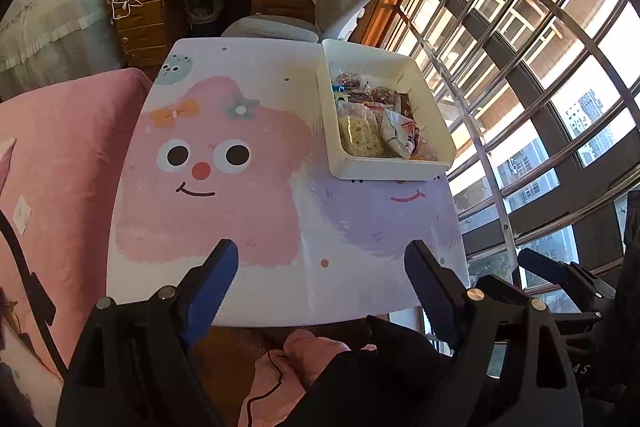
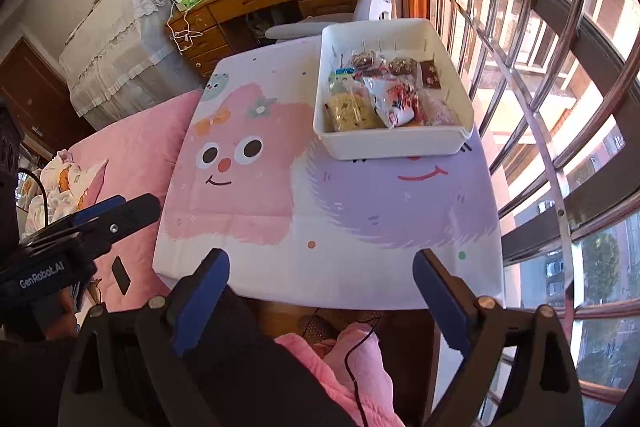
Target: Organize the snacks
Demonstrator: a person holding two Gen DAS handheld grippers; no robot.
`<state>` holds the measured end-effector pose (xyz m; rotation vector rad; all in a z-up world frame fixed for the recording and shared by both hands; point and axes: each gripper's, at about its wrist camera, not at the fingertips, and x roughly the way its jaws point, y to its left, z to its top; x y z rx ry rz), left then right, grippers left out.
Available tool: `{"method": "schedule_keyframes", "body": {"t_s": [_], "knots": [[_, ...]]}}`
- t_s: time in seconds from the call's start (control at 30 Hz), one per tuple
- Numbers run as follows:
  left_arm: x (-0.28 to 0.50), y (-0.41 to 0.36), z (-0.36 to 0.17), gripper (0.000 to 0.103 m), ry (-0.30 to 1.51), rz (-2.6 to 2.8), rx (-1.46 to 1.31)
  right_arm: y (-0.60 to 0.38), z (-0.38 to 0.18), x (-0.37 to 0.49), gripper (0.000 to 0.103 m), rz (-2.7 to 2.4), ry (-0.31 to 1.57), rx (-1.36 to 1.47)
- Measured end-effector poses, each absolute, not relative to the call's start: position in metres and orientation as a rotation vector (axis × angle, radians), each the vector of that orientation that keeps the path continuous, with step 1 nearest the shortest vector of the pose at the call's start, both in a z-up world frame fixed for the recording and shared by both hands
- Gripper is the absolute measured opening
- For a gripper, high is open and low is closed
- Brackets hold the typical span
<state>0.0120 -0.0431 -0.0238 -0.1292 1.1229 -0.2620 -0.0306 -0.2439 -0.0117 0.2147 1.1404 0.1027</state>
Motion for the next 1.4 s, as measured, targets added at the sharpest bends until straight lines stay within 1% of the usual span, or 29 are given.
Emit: {"method": "schedule_keyframes", "body": {"t_s": [0.07,0.1,0.2,0.53,0.6,0.7,1.0,1.4], "knots": [[0.014,-0.053,-0.017,0.091,1.109,-0.264,-0.13,-0.247,-0.005,-0.028,0.094,0.113,1.127,0.196],[0.015,-0.058,-0.014,0.095,1.095,-0.261,-0.121,-0.249,-0.003,-0.027,0.094,0.121,1.125,0.194],[0.021,-0.071,-0.006,0.101,1.049,-0.223,-0.079,-0.257,-0.001,-0.02,0.094,0.12,1.112,0.18],[0.026,-0.091,-0.006,0.102,1.009,-0.104,-0.041,-0.278,-0.003,0.002,0.095,0.128,1.089,0.191],[0.027,-0.092,-0.007,0.102,0.997,-0.089,-0.036,-0.28,-0.005,0.004,0.097,0.12,1.087,0.185],[0.03,-0.094,-0.008,0.102,0.992,-0.083,-0.046,-0.283,-0.004,0.008,0.103,0.083,1.077,0.159],[0.037,-0.104,-0.013,0.102,0.992,-0.086,-0.021,-0.293,-0.004,0.011,0.103,0.062,1.045,0.154],[0.038,-0.106,-0.017,0.102,1.0,-0.06,-0.002,-0.291,-0.008,0.014,0.103,0.067,1.06,0.158]]}}
